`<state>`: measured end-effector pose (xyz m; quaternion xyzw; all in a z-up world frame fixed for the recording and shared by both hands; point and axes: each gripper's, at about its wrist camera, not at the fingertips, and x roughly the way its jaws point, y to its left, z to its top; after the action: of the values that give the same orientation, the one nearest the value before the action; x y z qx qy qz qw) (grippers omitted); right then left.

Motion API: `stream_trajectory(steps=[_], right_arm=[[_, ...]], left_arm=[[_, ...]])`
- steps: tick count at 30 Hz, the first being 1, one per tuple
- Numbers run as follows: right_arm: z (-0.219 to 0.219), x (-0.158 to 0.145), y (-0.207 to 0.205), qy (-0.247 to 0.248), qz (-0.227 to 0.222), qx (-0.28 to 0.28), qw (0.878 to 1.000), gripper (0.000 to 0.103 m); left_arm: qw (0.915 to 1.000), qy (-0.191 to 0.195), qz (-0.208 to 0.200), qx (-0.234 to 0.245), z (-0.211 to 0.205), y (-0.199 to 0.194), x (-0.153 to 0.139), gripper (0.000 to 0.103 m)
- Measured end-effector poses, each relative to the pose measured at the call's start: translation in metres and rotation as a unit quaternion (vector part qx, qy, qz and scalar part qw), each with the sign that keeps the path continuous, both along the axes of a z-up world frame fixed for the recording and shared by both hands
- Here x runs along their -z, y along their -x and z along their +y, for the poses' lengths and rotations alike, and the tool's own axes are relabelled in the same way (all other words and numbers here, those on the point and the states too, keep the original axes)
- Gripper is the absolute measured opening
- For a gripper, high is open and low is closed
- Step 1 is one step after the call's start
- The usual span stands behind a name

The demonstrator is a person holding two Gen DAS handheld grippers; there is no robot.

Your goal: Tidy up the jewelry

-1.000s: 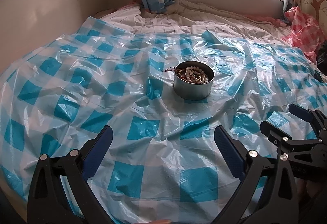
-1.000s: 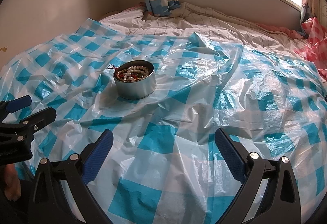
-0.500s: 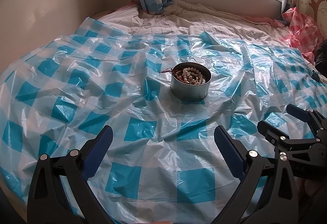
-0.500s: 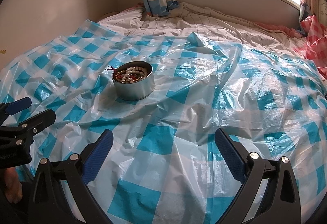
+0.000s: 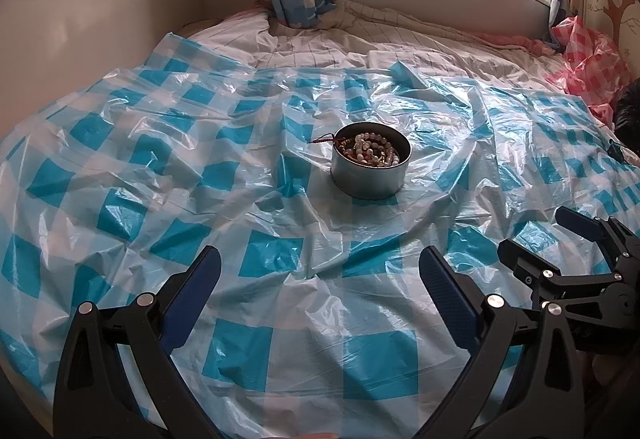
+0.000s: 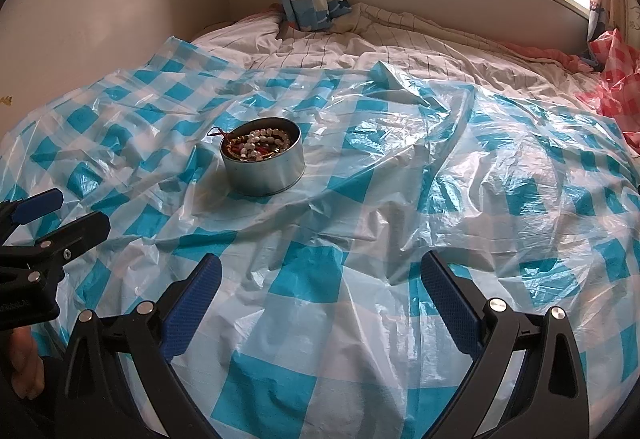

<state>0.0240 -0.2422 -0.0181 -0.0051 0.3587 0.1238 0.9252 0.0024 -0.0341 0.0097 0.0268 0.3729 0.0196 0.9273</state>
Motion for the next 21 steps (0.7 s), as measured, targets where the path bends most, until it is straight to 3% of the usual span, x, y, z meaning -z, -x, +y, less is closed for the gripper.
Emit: stream_trajectory(steps=[21], right_arm=[[-0.0028,0.0012,-0.0010,0.002,-0.002,0.003,1.000,0.095]], left_arm=[[0.9998,0.017,0.005,-0.006,0.0059,-0.0028,0.0019,0.095]])
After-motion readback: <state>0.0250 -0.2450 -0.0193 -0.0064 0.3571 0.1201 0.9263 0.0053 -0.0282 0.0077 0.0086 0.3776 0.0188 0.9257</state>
